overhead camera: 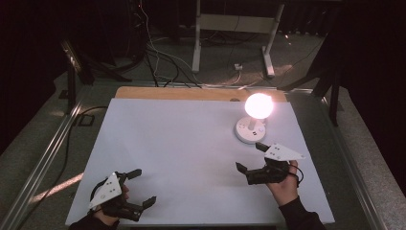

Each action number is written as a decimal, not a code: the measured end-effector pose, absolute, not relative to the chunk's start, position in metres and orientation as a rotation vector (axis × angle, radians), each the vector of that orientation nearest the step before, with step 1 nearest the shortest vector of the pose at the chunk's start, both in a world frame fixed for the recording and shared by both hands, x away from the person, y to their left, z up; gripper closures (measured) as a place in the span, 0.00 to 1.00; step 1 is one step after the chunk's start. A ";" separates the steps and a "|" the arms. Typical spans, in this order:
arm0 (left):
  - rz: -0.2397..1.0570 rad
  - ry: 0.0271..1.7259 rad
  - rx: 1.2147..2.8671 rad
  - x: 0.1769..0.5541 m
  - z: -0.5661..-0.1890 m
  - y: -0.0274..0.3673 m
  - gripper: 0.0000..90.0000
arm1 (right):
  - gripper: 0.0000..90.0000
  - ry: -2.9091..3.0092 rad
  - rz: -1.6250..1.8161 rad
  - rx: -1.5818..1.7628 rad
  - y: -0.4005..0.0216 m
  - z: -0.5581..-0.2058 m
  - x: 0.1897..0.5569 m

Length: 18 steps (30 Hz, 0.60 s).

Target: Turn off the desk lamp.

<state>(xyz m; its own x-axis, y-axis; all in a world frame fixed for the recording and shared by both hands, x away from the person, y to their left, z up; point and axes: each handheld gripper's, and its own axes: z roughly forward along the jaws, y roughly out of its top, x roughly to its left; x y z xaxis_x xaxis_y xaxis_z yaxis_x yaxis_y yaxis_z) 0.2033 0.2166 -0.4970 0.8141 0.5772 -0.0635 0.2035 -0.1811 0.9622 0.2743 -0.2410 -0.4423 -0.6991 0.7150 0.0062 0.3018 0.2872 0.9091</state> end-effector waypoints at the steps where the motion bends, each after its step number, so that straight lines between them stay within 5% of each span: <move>1: 0.373 0.606 1.754 0.203 -0.497 0.217 0.01 | 0.00 2.165 1.382 0.929 -0.240 -0.442 0.279; 18: 0.367 0.609 1.751 0.204 -0.497 0.217 0.01 | 0.00 2.135 1.373 0.968 -0.236 -0.443 0.311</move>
<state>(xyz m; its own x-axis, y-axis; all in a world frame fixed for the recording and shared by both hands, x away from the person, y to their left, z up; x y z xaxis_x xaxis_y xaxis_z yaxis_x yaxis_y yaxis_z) 0.2036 0.2172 -0.4971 0.8142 0.5763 -0.0697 0.2077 -0.1772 0.9620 0.3114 -0.2360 -0.4429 -0.6680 0.7439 0.0201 0.3269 0.2690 0.9060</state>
